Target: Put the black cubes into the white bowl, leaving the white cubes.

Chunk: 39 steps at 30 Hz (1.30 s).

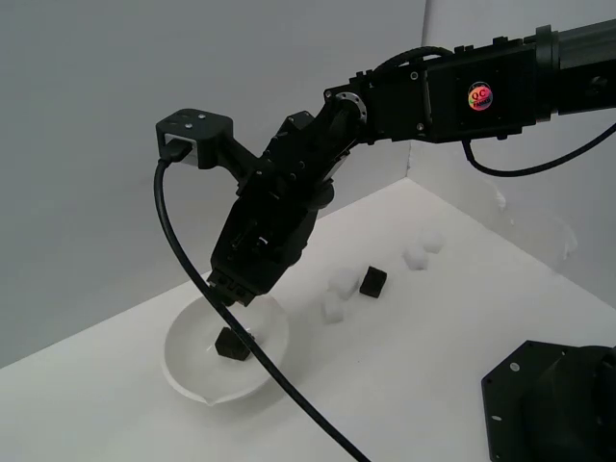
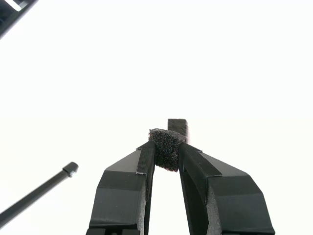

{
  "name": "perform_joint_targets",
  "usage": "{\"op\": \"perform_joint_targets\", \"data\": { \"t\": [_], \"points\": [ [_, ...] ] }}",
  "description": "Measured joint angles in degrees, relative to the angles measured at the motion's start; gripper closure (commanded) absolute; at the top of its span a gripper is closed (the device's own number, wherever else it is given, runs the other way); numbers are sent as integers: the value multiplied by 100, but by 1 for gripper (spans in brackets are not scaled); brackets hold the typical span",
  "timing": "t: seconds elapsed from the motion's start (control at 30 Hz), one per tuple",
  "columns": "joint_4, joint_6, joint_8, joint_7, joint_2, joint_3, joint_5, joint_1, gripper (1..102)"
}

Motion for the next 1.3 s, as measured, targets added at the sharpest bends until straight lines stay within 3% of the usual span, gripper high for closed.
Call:
{"op": "perform_joint_targets", "data": {
  "t": [0.07, 0.1, 0.23, 0.3, 0.93, 1.3],
  "points": [
    [0, -26, 0, -97, -9, 0, 0, -70, 92],
    [0, -62, 0, -114, -9, 0, 0, -97, 82],
    [0, -132, -9, -229, 0, 0, 0, -114, 22],
    [0, -141, 0, -272, 0, 0, 0, -114, 3],
    [-9, -149, -9, -352, -272, -264, -9, -167, 3],
    [-9, -149, 35, -176, -325, -316, -9, -35, 3]
  ]
}}
